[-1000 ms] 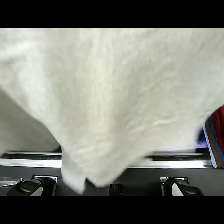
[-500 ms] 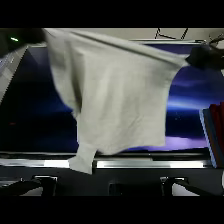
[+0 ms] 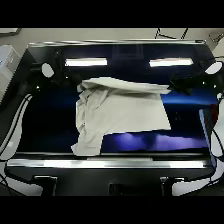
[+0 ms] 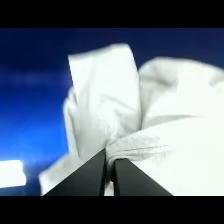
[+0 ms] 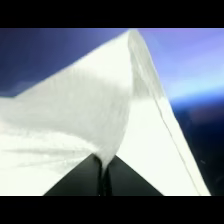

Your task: Fold the clothes and pants, and hang the long-sleeved shirts on hangers.

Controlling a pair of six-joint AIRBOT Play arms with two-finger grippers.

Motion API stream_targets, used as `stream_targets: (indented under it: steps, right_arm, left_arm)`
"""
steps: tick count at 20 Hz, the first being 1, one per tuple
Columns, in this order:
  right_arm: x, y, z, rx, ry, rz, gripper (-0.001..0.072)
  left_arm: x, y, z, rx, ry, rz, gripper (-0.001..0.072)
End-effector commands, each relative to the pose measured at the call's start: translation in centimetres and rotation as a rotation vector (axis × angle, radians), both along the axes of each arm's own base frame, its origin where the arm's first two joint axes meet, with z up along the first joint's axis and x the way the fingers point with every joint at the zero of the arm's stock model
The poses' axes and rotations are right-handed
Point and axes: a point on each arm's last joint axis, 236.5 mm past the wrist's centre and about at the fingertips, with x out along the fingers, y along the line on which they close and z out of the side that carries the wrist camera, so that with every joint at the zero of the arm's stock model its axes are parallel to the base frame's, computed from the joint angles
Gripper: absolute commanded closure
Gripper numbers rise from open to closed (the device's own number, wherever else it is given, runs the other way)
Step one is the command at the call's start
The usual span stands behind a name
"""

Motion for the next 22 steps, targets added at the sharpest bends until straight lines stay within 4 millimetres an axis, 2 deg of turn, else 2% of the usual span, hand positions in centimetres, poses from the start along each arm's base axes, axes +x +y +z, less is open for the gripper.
stream_targets:
  steps: [1, 2, 3, 4, 5, 6, 7, 9, 10, 11, 12, 15, 16, 18, 21, 22]
  right_arm:
    - [-0.8, 1.2, -0.9, 0.084, 0.082, -0.026, 0.0632]
    - [-0.7, 0.8, 0.3, 0.092, 0.067, -0.039, 0.0465]
    - [-1.1, -0.3, 2.0, 0.077, 0.044, -0.013, 0.0294]
    - [-2.1, -2.3, 3.5, 0.032, 0.025, 0.032, 0.0194]
    - [-3.6, -5.7, 4.3, -0.018, 0.050, 0.007, 0.0120]
    - [-5.3, -8.6, 4.4, -0.028, 0.094, -0.061, 0.0119]
    - [-7.5, -10.9, 4.0, -0.011, 0.157, -0.105, 0.0086]
    - [-11.8, -12.3, 2.0, 0.061, 0.299, -0.118, 0.0086]
    - [-13.5, -12.0, 0.8, 0.094, 0.357, -0.096, 0.0085]
    - [-14.7, -11.3, -0.3, 0.121, 0.400, -0.074, 0.0085]
    - [-15.5, -10.5, -1.5, 0.140, 0.429, -0.062, 0.0085]
    - [-16.4, -8.6, -4.0, 0.173, 0.468, -0.037, 0.0086]
    - [-16.4, -8.1, -4.5, 0.172, 0.472, -0.024, 0.0086]
    - [-16.2, -7.6, -4.8, 0.167, 0.464, -0.007, 0.0086]
    - [-15.6, -7.7, -5.0, 0.158, 0.443, -0.015, 0.0086]
    - [-15.5, -7.7, -5.0, 0.157, 0.441, -0.016, 0.0087]
  left_arm:
    - [-4.1, -2.9, -3.1, -0.137, 0.246, -0.026, 0.0496]
    - [-4.6, -2.1, -2.5, -0.138, 0.270, -0.028, 0.0244]
    - [-5.7, -0.3, -1.6, -0.116, 0.306, -0.067, 0.0082]
    - [-7.1, 2.1, -0.8, -0.088, 0.343, -0.109, 0.0074]
    - [-8.3, 5.4, -0.3, -0.065, 0.392, -0.085, 0.0075]
    - [-9.4, 8.1, 0.1, -0.074, 0.439, -0.044, 0.0075]
    - [-10.7, 10.0, 0.0, -0.105, 0.492, -0.009, 0.0075]
    - [-13.6, 11.7, -1.9, -0.162, 0.586, 0.050, 0.0104]
    - [-15.2, 11.5, -3.6, -0.179, 0.626, 0.059, 0.0154]
    - [-16.8, 10.7, -5.5, -0.203, 0.655, 0.054, 0.0157]
    - [-18.3, 9.0, -7.3, -0.257, 0.669, 0.037, 0.0197]
    - [-20.7, 4.0, -11.1, -0.422, 0.656, 0.035, 0.0198]
    - [-21.1, 3.0, -11.8, -0.451, 0.651, 0.038, 0.0199]
    - [-21.0, 1.4, -12.4, -0.487, 0.629, 0.044, 0.0265]
    - [-20.6, 0.2, -12.7, -0.465, 0.601, 0.037, 0.0266]
    - [-20.4, 0.0, -12.9, -0.460, 0.595, 0.042, 0.0296]
